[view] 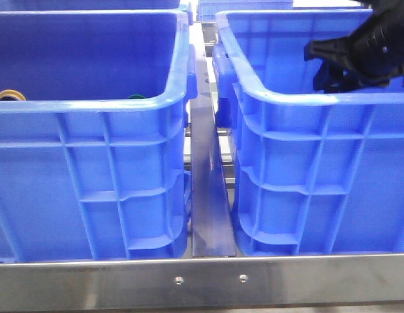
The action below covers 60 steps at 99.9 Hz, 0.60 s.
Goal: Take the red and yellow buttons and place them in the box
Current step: 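Lower the red button into the empty bin with the right gripper and release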
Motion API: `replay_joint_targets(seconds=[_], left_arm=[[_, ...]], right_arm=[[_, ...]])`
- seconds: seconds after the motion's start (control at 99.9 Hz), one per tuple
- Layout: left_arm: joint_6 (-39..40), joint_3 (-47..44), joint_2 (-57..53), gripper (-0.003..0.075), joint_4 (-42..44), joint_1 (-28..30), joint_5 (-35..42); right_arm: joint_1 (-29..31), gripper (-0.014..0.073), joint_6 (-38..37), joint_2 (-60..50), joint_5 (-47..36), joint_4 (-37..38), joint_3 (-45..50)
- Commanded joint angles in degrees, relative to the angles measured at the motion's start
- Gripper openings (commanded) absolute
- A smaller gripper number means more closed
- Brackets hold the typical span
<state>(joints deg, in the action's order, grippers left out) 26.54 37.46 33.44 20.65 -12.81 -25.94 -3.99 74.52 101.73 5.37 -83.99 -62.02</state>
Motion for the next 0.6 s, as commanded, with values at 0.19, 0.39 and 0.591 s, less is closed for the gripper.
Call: replay_joint_targets(seconds=[0.19,0.39,0.591], left_arm=[[0.43,1.59,-0.02,-0.002,0.72,0.04,4.74],[0.43,1.59,-0.02,-0.002,0.72,0.04,4.83],[0.43,1.59,-0.02,-0.002,0.72,0.04,4.83]], right_arm=[[-0.15,0.0329,0.03,-1.51,2.18,0.43,0.97],[-0.09,0.0571,0.03,-1.79,2.11,0.43,0.97],[-0.09,0.0583,0.03,-4.26,1.64,0.38,1.26]])
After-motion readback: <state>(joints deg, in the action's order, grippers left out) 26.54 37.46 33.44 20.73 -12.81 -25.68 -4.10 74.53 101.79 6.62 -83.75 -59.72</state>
